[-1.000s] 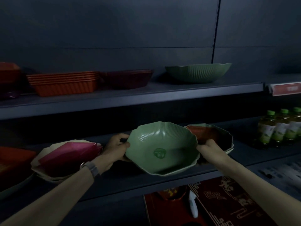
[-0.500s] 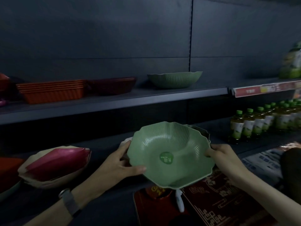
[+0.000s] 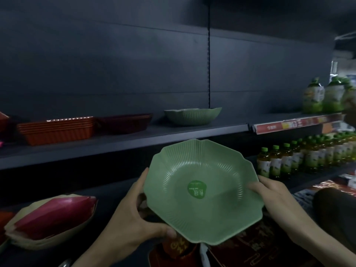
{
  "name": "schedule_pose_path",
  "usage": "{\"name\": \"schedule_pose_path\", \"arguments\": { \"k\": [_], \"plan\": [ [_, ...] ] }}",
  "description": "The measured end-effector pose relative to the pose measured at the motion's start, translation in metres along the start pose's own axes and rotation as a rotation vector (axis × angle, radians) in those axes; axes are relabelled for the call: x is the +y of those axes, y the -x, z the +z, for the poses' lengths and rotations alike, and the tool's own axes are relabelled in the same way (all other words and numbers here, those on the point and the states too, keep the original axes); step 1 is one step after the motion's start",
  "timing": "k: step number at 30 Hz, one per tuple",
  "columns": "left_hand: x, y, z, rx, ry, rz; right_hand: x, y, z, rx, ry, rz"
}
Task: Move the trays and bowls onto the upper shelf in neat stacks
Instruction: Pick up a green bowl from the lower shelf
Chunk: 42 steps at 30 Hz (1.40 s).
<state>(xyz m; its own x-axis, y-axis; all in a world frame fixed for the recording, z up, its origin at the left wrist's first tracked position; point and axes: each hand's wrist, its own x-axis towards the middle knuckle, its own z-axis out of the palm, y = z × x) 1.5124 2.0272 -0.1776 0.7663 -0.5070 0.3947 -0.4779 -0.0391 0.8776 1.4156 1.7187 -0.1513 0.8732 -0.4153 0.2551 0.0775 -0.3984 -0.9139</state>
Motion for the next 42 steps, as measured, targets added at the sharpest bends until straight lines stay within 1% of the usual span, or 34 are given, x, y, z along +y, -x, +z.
{"name": "schedule_pose_path", "arguments": {
  "k": [3,6,8,12,14,16,18,20,24,27,29,31,33,36,38,42],
  "plan": [
    [0.018,-0.005,0.002,-0.010,0.008,0.073,-0.011,0.004,-0.009,0.013,-0.028,-0.033],
    [0.039,-0.009,0.003,-0.044,0.031,0.161,-0.026,0.005,-0.016,0.013,-0.107,-0.046],
    [0.049,-0.018,0.001,-0.024,0.025,0.207,-0.038,0.005,-0.022,-0.009,-0.154,-0.071],
    [0.066,-0.042,-0.009,0.120,-0.036,0.285,-0.063,-0.006,-0.031,-0.004,-0.226,-0.178],
    [0.079,-0.057,-0.014,0.158,-0.017,0.340,-0.075,-0.020,-0.034,0.028,-0.255,-0.230],
    [0.092,-0.074,-0.019,0.199,0.014,0.383,-0.088,-0.039,-0.036,0.054,-0.334,-0.270],
    [0.104,-0.092,-0.025,0.247,0.035,0.403,-0.102,-0.058,-0.037,0.086,-0.426,-0.289],
    [0.116,-0.108,-0.026,0.262,0.020,0.428,-0.115,-0.077,-0.037,0.092,-0.495,-0.303],
    [0.131,-0.135,-0.025,0.326,0.021,0.451,-0.136,-0.112,-0.033,0.116,-0.510,-0.304],
    [0.132,-0.160,-0.031,0.387,0.049,0.454,-0.149,-0.136,-0.028,0.149,-0.538,-0.312],
    [0.131,-0.178,-0.036,0.434,0.024,0.457,-0.154,-0.151,-0.025,0.142,-0.542,-0.319],
    [0.130,-0.195,-0.043,0.419,0.037,0.429,-0.157,-0.164,-0.023,0.102,-0.535,-0.320],
    [0.130,-0.211,-0.049,0.329,0.080,0.374,-0.158,-0.177,-0.023,0.034,-0.525,-0.316],
    [0.131,-0.231,-0.054,0.238,-0.051,0.346,-0.157,-0.197,-0.026,-0.043,-0.506,-0.313],
    [0.131,-0.245,-0.051,0.216,-0.127,0.339,-0.153,-0.211,-0.030,-0.080,-0.509,-0.316],
    [0.117,-0.278,-0.048,0.249,-0.134,0.337,-0.143,-0.239,-0.033,-0.087,-0.500,-0.325]
  ]
}}
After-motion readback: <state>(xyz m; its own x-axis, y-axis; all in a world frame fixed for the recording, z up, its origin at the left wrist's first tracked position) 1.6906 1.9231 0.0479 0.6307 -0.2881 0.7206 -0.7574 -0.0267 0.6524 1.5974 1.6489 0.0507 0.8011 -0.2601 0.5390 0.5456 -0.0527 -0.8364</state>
